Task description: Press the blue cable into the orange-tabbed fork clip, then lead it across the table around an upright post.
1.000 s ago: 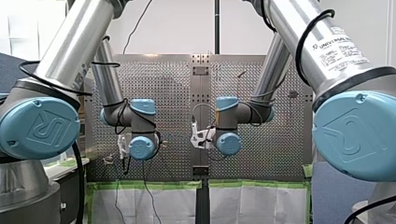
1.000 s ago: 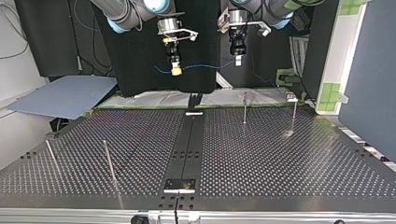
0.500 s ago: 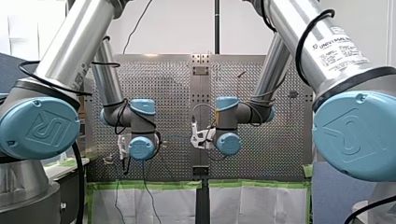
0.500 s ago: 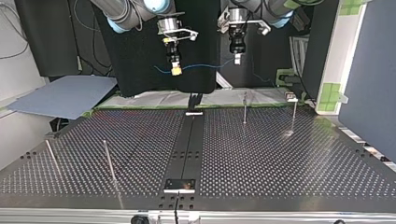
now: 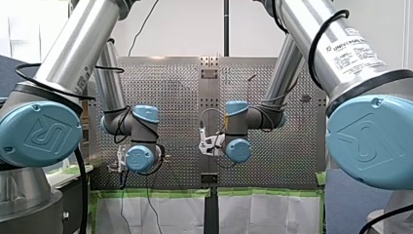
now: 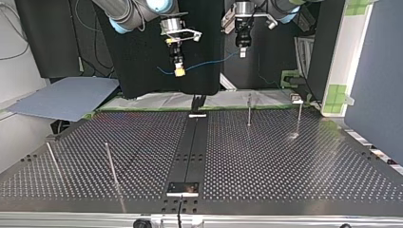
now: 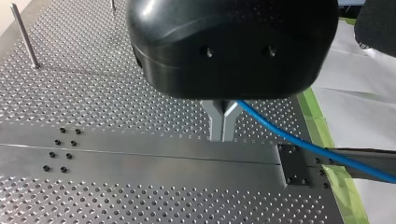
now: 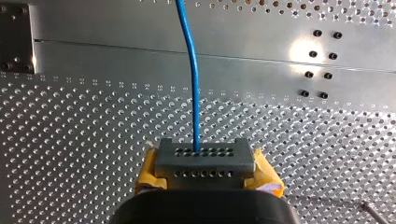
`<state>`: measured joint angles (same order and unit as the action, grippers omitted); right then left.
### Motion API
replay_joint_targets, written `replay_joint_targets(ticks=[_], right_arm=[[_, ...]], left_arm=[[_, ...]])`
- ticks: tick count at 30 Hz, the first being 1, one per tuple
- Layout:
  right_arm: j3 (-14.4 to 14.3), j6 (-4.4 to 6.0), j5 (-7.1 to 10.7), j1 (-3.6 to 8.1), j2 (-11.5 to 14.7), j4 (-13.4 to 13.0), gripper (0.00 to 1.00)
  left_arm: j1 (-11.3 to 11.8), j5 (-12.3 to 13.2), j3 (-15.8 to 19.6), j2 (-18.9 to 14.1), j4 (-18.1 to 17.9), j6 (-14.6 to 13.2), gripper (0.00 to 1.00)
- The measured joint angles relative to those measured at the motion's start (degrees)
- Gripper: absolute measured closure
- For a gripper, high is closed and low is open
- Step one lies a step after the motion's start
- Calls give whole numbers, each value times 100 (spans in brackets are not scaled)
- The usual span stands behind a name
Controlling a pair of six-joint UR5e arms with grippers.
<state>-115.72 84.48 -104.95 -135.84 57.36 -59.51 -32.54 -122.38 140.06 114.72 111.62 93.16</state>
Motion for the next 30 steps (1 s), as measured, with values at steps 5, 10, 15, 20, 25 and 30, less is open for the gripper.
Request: replay_joint_targets(ticks=[5,10,15,20,25,30], right_arm=[[0,0,0,0,0,0,100],[54,20,-57,-56,-56,56,100],[151,33,-298,-293,-299,299,100],[164,35,-562,-389,-567,514,100],[166,35,-671,-402,-861,565,100],[167,35,-684,-404,-1110,570,100]], left_arm=[[0,0,1,0,1,0,100],[0,0,2,0,1,0,100],[-1,0,2,0,1,0,100],[-1,0,2,0,2,0,100],[-1,0,2,0,1,0,100],[-1,0,2,0,1,0,100]])
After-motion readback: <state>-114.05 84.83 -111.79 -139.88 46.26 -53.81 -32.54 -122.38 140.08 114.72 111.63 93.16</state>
